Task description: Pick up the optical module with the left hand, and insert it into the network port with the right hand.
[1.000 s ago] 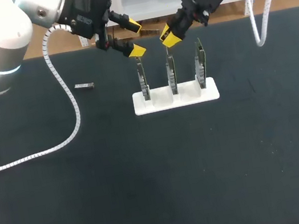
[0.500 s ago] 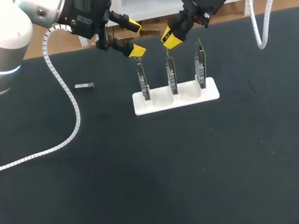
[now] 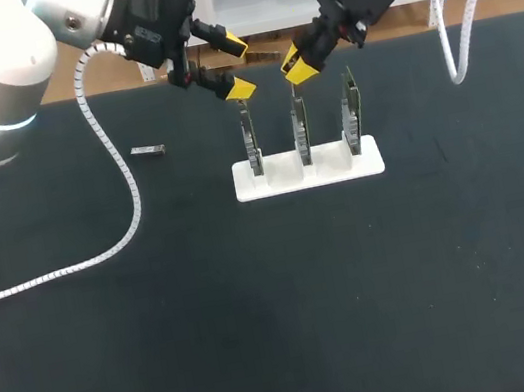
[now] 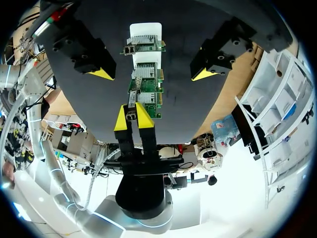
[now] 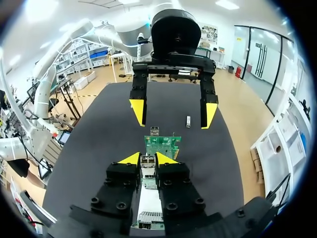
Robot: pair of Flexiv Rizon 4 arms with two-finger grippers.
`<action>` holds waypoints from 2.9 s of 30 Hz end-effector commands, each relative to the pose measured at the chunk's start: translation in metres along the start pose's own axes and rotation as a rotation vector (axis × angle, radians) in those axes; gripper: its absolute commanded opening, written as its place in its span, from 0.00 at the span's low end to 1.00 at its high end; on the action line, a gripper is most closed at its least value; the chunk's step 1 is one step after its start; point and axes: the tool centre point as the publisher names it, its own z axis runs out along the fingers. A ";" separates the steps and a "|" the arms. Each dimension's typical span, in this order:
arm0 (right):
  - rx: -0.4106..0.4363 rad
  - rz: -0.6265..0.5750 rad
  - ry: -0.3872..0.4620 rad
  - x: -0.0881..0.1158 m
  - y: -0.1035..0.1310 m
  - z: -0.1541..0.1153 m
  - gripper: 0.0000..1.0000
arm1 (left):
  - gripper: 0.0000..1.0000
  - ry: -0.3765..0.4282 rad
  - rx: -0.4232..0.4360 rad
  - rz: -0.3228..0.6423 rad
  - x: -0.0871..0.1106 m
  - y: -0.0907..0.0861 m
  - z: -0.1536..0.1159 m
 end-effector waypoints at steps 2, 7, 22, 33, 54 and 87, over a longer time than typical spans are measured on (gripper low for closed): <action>0.005 0.000 0.000 0.001 0.003 0.000 0.00 | 1.00 0.003 -0.001 -0.001 0.000 0.000 0.000; 0.009 0.002 -0.001 0.003 0.004 0.001 0.00 | 1.00 0.003 -0.001 -0.001 0.000 0.000 0.000; 0.025 -0.021 0.005 0.002 0.007 -0.002 0.00 | 1.00 0.003 -0.001 -0.001 0.000 0.000 0.000; 0.044 -0.070 0.019 -0.005 0.010 -0.006 0.00 | 1.00 0.003 -0.001 -0.001 0.000 0.000 0.000; 0.040 -0.130 0.012 0.000 0.004 -0.002 0.00 | 1.00 0.003 -0.001 -0.001 0.000 0.000 0.000; 0.067 -0.152 0.017 0.006 0.003 -0.001 0.00 | 1.00 0.003 -0.001 -0.001 0.000 0.000 0.000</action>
